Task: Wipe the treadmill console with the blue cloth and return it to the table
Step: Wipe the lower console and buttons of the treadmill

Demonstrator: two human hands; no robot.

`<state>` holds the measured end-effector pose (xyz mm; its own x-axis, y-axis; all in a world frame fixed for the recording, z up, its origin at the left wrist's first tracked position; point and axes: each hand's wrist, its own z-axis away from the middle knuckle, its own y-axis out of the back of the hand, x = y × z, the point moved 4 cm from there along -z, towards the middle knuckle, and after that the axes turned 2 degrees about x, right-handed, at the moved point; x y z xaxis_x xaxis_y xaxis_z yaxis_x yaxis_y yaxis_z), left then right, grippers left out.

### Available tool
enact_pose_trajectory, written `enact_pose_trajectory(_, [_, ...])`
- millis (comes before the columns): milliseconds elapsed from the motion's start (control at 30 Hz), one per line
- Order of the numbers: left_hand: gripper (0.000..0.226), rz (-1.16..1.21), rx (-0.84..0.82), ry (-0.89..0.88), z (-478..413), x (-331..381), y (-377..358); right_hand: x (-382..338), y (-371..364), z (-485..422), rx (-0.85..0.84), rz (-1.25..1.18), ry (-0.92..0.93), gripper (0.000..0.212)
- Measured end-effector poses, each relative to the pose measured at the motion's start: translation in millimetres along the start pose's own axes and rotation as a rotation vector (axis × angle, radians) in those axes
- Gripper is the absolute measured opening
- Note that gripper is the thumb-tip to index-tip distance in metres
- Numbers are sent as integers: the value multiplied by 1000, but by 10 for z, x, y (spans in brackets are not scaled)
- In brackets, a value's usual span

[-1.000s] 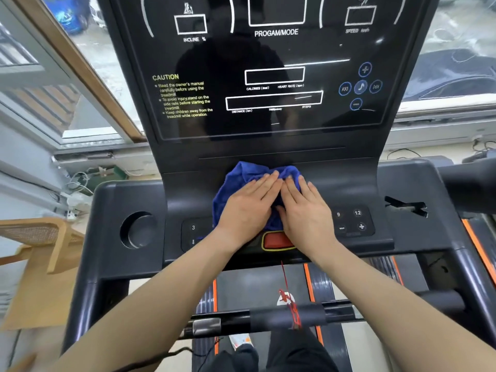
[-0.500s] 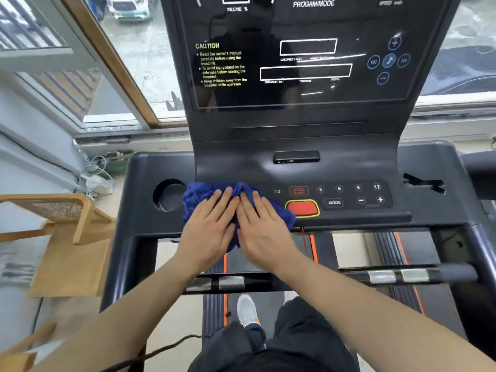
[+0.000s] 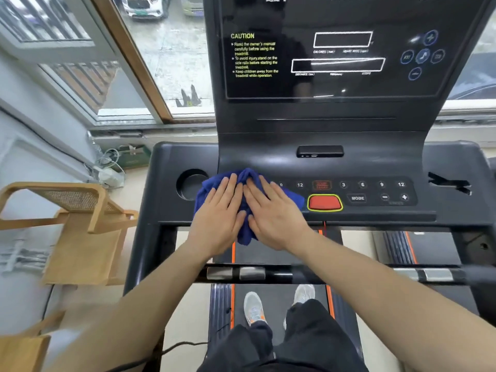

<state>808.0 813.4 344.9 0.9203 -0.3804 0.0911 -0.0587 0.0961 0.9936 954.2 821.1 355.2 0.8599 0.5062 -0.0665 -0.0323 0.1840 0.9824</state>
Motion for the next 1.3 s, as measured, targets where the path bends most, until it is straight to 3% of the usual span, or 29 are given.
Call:
enact_pose_trajectory(233, [71, 11, -38, 10, -625, 215, 43, 322, 103, -75, -27, -40, -220, 66])
enact_pose_trajectory(567, [59, 114, -74, 3, -885, 1240, 7, 1253, 34, 489, -26, -41, -215, 80])
enact_pose_trajectory(767, [58, 112, -87, -168, -1403, 2254, 19, 2136, -116, 1199, 44, -50, -442, 70])
enact_pose_trajectory(900, [57, 64, -136, -287, -1364, 2609, -51, 2201, -175, 1550, 136, -72, -549, 66])
enact_pose_trajectory(1000, [56, 36, -68, -306, -1169, 2265, -70, 1884, -199, 1411, 170, -89, -478, 63])
enact_pose_trajectory(1100, [56, 33, 16, -202, -1018, 1848, -57, 1673, -186, 1145, 180, -106, -284, 65])
enact_pose_trajectory(1200, [57, 33, 35, -164, -1132, 1896, 1, 1956, -115, 967, 125, -37, -186, 71])
enact_pose_trajectory(1300, [57, 52, 69, -218, -1522, 2303, -10, 2533, -15, 898, 100, -9, -235, 75])
